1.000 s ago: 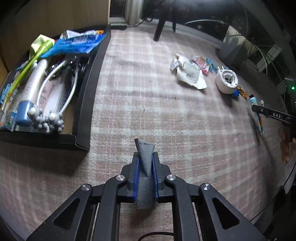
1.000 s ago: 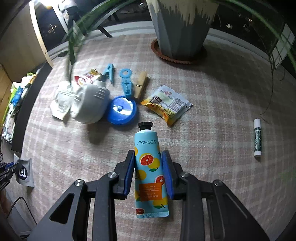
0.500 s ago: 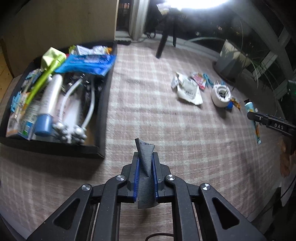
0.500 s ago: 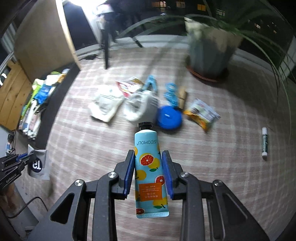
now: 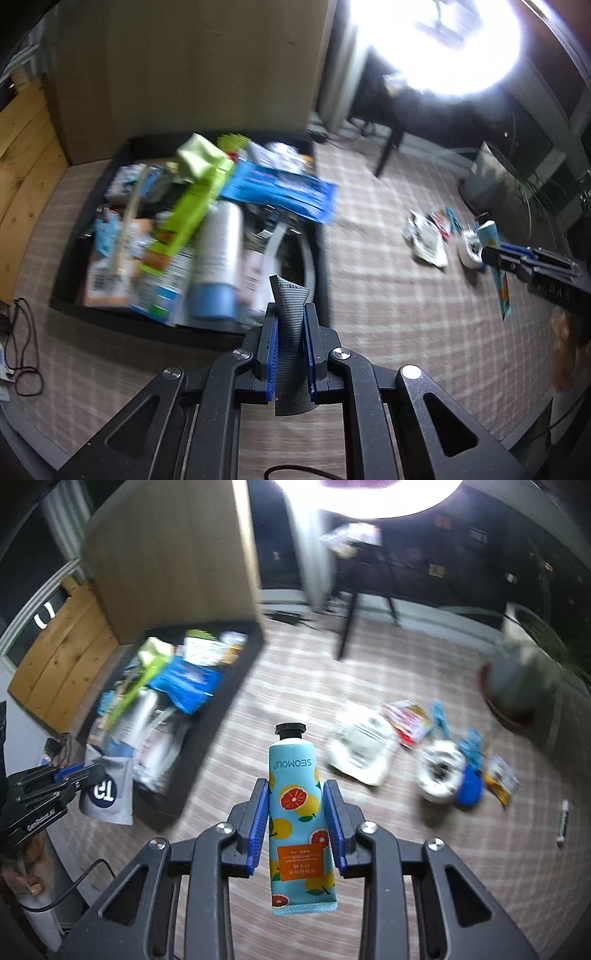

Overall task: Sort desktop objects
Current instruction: 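Carry the pouch and hand cream tube over the black tray with both tools, then open the left tool to drop the pouch while the right tool drops the tube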

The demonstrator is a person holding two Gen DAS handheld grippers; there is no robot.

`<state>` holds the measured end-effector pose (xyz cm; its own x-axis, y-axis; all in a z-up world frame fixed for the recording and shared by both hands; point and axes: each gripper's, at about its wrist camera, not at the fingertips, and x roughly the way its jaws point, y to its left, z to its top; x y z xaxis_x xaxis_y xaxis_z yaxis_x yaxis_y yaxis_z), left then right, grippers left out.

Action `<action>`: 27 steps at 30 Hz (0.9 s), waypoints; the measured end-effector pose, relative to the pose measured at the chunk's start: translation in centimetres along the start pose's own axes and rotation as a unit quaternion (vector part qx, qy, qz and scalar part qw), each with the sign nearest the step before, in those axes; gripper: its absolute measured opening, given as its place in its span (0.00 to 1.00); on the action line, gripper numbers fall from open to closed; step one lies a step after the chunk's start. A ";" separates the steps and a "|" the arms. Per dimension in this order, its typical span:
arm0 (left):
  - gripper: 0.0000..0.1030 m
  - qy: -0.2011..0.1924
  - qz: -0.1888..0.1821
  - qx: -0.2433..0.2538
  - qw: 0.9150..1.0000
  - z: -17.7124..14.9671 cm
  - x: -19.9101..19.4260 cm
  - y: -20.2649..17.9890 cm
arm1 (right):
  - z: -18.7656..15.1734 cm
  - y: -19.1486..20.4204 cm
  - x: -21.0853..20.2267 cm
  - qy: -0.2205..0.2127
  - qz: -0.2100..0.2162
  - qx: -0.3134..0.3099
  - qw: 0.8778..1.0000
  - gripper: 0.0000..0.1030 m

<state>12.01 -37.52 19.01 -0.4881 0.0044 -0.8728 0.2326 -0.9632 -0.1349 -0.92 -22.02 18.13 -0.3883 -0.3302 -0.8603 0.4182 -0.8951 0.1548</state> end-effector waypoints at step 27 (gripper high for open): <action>0.11 -0.025 0.031 -0.033 0.999 11.0 4.6 15.4 | 11.7 18.6 9.3 0.011 0.044 -0.047 0.998 0.28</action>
<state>4.10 -55.32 18.03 -0.5131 -0.0693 -0.8555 0.3169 -0.9416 -0.1138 -6.36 -45.27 18.69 -0.3281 -0.3987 -0.8564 0.5249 -0.8307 0.1856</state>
